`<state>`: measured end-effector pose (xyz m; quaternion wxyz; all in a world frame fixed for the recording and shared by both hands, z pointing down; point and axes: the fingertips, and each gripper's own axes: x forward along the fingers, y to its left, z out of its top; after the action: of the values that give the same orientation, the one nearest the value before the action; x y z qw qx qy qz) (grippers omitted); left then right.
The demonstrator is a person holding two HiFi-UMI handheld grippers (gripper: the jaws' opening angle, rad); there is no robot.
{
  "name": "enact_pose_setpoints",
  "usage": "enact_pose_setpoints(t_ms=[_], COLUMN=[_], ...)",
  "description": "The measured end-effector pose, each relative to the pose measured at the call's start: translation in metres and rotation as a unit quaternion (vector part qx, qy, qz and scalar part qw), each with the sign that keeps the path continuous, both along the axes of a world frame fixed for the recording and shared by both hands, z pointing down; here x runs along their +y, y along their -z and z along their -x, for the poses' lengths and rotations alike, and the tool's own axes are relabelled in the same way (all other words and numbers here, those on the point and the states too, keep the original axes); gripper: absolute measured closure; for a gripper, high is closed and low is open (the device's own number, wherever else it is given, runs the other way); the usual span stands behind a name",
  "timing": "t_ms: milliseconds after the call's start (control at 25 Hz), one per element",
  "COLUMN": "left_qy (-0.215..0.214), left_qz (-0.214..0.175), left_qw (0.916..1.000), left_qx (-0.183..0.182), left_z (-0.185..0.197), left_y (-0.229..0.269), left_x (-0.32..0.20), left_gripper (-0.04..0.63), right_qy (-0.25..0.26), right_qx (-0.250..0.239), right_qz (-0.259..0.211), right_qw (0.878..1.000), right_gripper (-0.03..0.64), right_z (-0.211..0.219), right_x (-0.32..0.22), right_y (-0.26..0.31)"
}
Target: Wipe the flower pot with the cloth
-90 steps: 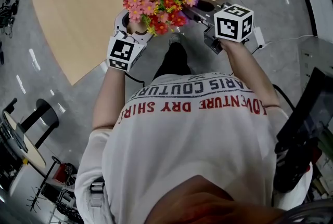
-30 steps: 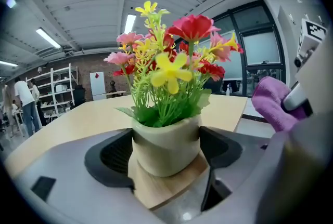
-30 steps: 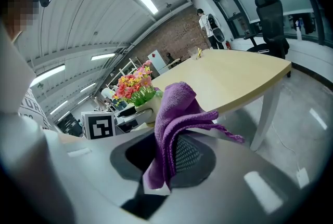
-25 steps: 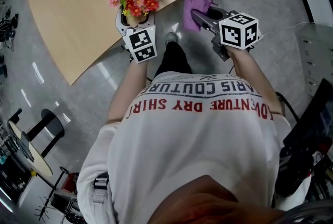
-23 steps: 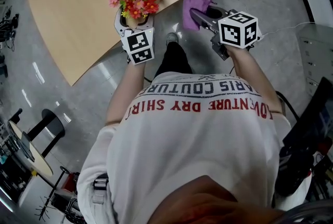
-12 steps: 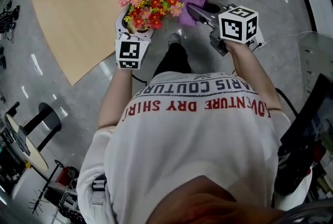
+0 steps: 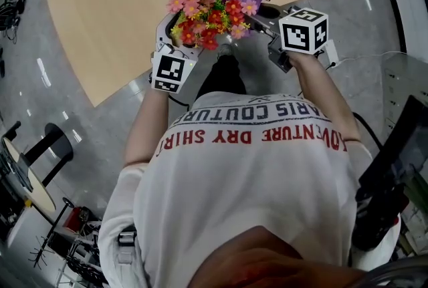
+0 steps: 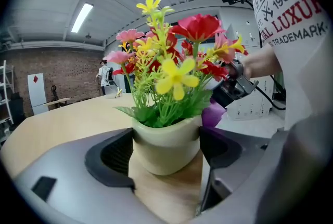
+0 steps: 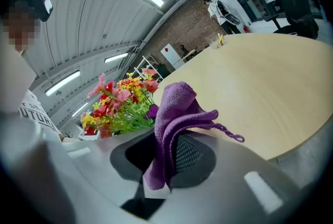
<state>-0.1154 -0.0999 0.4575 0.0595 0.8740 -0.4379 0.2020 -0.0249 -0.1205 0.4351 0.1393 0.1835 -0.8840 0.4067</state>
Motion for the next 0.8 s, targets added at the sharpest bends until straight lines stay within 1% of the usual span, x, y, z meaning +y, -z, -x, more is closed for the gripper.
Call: enact_pose_setpoints(t_ms=[280,400,480,560,680,720,800], left_qy=[-0.009,-0.009,-0.01,-0.011,-0.013,-0.015,-0.018], left_qz=[0.001,0.0,0.0,0.0,0.0,0.001,0.001], left_qw=[1.0,0.9999,0.9999,0.9999,0.9999,0.9999,0.9998], left_qx=[0.003,0.004,0.004,0.003,0.002,0.001,0.0], left_z=[-0.001,-0.001,0.0,0.0,0.001,0.001,0.001], left_y=[0.005,0.006,0.005,0.005,0.005,0.005,0.004], left_x=[-0.001,0.001,0.0,0.0,0.001,0.0,0.0], left_gripper=[0.193,0.193,0.193,0.193,0.193,0.193,0.193], right_qy=[0.034,0.043,0.052,0.061,0.084,0.089,0.094], right_qx=[0.005,0.022,0.049,0.088,0.16,0.175,0.189], right_qz=[0.003,-0.008,-0.022,-0.029,-0.032,-0.033,-0.031], right_qw=[0.999,0.999,0.997,0.994,0.983,0.98,0.977], right_gripper=[0.571,0.572,0.572,0.572,0.572,0.572,0.572], right_z=[0.006,0.007,0.007,0.006,0.005,0.005,0.005], right_x=[-0.003,-0.002,-0.004,-0.006,-0.003,-0.003,-0.003], right_y=[-0.007,-0.01,-0.016,-0.027,-0.047,-0.05,-0.053])
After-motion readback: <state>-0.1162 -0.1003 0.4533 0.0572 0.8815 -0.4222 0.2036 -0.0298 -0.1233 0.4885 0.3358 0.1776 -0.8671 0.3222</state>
